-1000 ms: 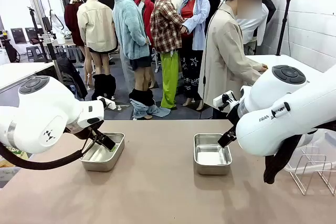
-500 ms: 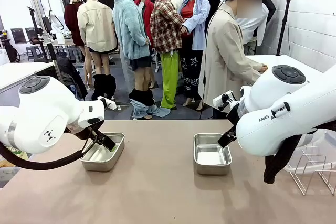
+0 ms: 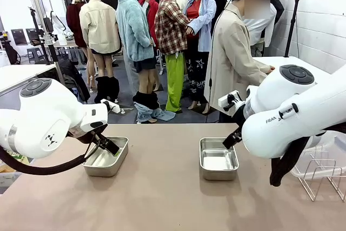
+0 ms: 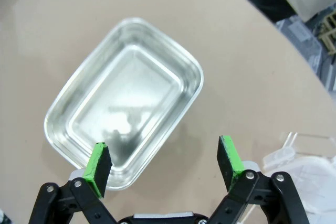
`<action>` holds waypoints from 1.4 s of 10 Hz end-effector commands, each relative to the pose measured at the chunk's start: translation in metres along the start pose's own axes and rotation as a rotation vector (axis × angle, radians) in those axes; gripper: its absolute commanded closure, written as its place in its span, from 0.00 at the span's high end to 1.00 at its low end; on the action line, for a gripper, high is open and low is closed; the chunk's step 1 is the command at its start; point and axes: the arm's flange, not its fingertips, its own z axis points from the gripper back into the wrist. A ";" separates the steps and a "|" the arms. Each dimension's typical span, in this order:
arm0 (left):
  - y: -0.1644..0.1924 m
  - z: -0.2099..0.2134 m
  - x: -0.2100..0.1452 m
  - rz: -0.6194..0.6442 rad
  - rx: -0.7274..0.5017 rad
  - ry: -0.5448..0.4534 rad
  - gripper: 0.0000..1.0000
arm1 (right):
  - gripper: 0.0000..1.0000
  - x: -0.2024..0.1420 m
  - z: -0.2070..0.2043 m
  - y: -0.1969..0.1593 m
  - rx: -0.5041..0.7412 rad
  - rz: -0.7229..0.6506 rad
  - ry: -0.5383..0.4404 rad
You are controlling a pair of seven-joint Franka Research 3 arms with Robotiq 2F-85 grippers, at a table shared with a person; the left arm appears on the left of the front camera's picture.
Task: Place the bread in airtight containers.
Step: Lift both Airtight Container.
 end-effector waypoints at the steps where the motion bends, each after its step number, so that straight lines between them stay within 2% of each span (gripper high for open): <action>1: 0.005 0.037 0.030 -0.068 0.056 -0.088 1.00 | 1.00 0.026 0.028 -0.001 -0.042 0.028 -0.100; 3: 0.026 0.089 0.046 -0.078 0.167 -0.163 1.00 | 1.00 0.027 0.076 -0.029 -0.159 -0.029 -0.202; 5: 0.068 0.138 0.047 -0.053 0.248 -0.173 1.00 | 1.00 0.017 0.133 -0.090 -0.323 -0.187 -0.251; 7: 0.110 0.171 0.034 0.036 0.263 -0.132 1.00 | 1.00 -0.012 0.181 -0.170 -0.430 -0.383 -0.235; 9: 0.150 0.190 0.009 0.116 0.315 -0.069 1.00 | 1.00 -0.066 0.213 -0.244 -0.506 -0.583 -0.194; 10: 0.166 0.194 0.000 0.154 0.315 -0.036 1.00 | 1.00 -0.090 0.218 -0.274 -0.526 -0.659 -0.155; 11: 0.179 0.190 -0.009 0.186 0.296 0.005 1.00 | 1.00 -0.111 0.210 -0.300 -0.631 -0.794 -0.080; 12: 0.192 0.188 -0.019 0.242 0.289 0.000 1.00 | 1.00 -0.131 0.203 -0.315 -0.661 -0.866 -0.043; 14: 0.200 0.190 -0.033 0.295 0.295 -0.029 1.00 | 1.00 -0.159 0.190 -0.321 -0.642 -0.924 -0.027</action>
